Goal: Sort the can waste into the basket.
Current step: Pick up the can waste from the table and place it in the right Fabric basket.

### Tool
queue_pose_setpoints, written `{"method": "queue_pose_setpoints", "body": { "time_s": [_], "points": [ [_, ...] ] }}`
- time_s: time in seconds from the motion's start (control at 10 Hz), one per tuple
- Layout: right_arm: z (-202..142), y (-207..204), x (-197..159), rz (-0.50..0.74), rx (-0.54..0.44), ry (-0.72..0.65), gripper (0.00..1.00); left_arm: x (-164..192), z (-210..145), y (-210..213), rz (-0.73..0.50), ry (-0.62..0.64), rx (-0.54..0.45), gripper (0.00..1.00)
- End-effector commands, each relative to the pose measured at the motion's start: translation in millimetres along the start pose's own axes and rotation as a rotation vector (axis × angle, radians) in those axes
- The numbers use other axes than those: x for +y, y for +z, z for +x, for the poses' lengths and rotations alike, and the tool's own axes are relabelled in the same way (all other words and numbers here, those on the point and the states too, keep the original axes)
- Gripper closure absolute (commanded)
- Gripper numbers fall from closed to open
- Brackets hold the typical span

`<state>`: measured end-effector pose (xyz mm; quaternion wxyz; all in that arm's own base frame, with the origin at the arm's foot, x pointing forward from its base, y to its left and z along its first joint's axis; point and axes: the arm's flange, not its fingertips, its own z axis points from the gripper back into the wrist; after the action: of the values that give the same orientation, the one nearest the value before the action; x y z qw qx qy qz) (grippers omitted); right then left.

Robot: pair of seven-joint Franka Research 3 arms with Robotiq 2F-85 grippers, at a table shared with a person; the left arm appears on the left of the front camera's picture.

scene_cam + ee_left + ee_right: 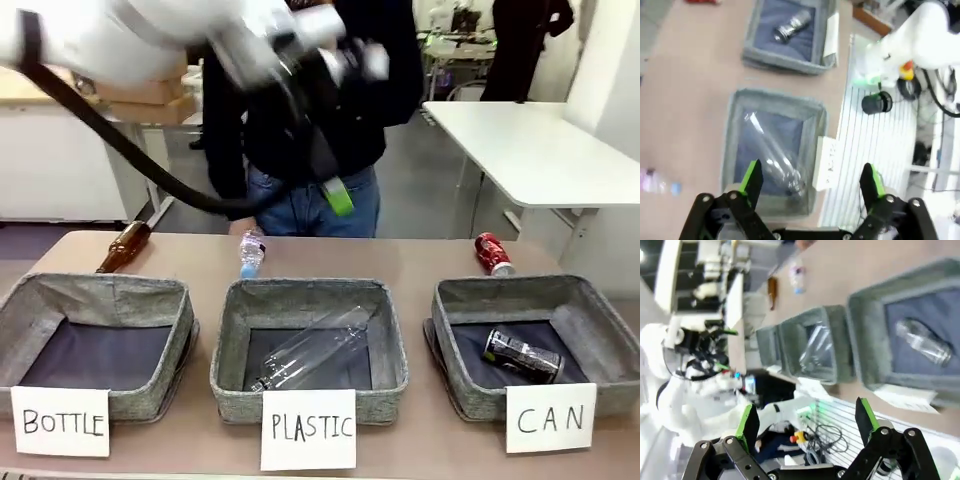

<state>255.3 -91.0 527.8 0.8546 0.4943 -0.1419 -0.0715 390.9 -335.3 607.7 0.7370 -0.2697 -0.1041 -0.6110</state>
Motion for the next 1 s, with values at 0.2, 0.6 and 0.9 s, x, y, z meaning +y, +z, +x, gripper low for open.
{"method": "queue_pose_setpoints", "body": {
  "time_s": [0.2, 0.6, 0.9],
  "points": [
    [39.7, -103.7, 38.3, 0.271, 0.11, 0.073, 0.0, 0.3, -185.3, 115.8, -0.04, 0.319, -0.392, 0.0],
    [53.6, -128.3, 49.4, 0.438, 0.12, -0.01, 0.0, 6.1, -327.6, 173.6, -0.258, 0.565, -0.956, 0.0],
    [38.4, -129.7, 49.5, 0.394, 0.166, -0.007, 0.0, 5.9, -320.3, 179.6, -0.227, 0.523, -0.822, 0.0]
  ]
}}
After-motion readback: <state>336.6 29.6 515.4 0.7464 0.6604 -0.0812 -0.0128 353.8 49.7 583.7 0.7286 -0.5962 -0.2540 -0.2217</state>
